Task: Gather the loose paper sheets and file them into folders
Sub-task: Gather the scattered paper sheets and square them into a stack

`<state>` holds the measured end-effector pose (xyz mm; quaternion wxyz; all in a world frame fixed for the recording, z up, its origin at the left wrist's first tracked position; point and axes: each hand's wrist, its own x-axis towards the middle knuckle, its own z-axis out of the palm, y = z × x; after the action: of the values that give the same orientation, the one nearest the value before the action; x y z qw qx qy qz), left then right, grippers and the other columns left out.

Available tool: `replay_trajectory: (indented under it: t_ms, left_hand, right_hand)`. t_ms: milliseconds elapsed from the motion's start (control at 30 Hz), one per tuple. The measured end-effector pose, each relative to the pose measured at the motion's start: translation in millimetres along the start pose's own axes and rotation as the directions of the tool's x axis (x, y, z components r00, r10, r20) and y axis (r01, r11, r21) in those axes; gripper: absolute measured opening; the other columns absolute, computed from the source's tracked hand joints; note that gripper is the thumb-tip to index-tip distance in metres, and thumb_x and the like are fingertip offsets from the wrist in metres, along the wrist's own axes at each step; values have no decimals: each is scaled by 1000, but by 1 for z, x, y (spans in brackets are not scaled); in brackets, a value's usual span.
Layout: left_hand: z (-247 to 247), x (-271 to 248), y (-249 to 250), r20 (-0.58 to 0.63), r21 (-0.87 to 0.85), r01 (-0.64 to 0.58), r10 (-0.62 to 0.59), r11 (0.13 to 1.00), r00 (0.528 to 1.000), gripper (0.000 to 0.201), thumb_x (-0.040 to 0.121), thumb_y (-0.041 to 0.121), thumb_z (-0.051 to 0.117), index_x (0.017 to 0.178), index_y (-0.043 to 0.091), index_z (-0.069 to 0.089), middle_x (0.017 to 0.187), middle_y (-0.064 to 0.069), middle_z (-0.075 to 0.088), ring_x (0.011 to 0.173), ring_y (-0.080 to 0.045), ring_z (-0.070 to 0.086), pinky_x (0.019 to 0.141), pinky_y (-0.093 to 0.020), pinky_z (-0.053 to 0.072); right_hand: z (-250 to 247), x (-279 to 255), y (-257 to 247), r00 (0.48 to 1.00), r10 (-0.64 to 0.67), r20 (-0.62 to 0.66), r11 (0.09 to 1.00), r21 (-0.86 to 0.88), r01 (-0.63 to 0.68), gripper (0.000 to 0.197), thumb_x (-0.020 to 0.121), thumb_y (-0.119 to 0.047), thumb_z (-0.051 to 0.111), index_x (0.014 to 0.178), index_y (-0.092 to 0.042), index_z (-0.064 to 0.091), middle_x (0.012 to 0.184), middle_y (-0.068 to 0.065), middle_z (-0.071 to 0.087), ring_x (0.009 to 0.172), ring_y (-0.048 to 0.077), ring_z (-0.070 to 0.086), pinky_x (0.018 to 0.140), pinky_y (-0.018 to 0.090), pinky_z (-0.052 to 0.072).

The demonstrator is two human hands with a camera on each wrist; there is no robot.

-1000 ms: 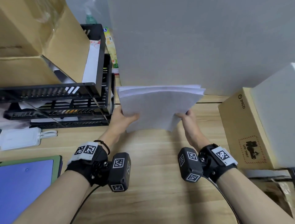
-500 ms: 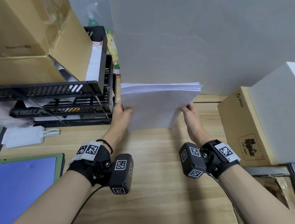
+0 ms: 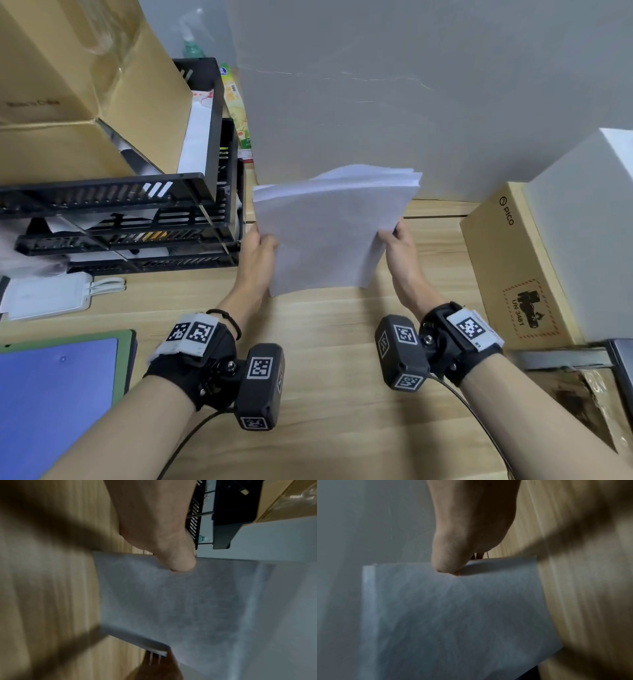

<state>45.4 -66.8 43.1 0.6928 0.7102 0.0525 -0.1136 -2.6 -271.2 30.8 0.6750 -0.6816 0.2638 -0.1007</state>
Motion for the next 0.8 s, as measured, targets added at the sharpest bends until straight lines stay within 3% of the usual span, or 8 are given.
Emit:
replay_trajectory:
  t_ms: [67,167,300,367,467,567,667,800]
  left_hand:
    - [-5,-3,-16,36,48,35,-37,998,999,37,88,-10,36,94,19,58,87,8,63,70,7,60,65,-9,47]
    - [-8,-6,-31,32,152,51,-56,987,998,28,89,-8,40,89,14,57,85,3,58,74,-6,52,63,-13,42]
    - [-5,-6,-20,13,172,26,-28,985,1000,24,91,-7,38,84,12,51,75,4,52,63,-2,46,54,-8,37]
    - [-2,-2,-9,-30,174,20,-15,985,999,27,92,-5,37,75,14,44,68,4,39,57,-6,36,47,-13,30]
    - [-2,5,0,-69,166,-36,48,986,996,31,89,-5,39,66,16,35,67,3,31,52,-1,30,50,-22,24]
    - [-4,2,-3,-45,136,1,5,991,999,21,86,-7,43,81,12,50,73,4,48,61,-3,44,58,-21,36]
    - [-5,-5,-10,-28,25,74,-73,997,997,42,83,-13,44,113,16,52,97,10,63,84,2,60,67,-10,49]
    - [-5,-5,-8,-21,14,57,-57,998,998,46,80,-17,43,108,20,51,97,10,63,85,2,59,72,-10,49]
  right_hand:
    - [-3,-6,8,999,34,30,999,-20,-34,33,92,1,42,116,-15,58,107,-6,65,90,-2,61,72,10,47]
    - [-6,-8,14,994,78,76,994,-86,-71,33,93,-2,44,121,-14,57,112,-5,67,99,5,62,75,11,47]
    - [-7,-9,9,991,72,109,992,-112,-59,30,99,-13,40,125,-18,54,118,-7,65,107,7,61,82,18,46]
    - [-6,-7,-2,990,35,134,994,-109,-21,30,101,-17,38,125,-23,54,119,-10,65,107,3,61,84,17,47]
    - [-5,-3,-17,994,-14,104,998,-63,21,28,101,-18,38,123,-22,56,120,-8,65,107,3,61,84,15,48]
    - [-6,-5,-12,997,7,81,999,-51,-3,27,100,-15,41,119,-21,58,119,-5,66,107,8,62,86,20,49]
    - [-10,-9,8,983,109,144,987,-129,-91,33,96,-9,46,125,-19,55,121,-5,65,111,11,60,90,23,47]
    - [-16,-7,11,992,117,50,989,-95,-112,25,96,-9,48,120,-16,53,122,7,61,117,20,56,87,21,44]
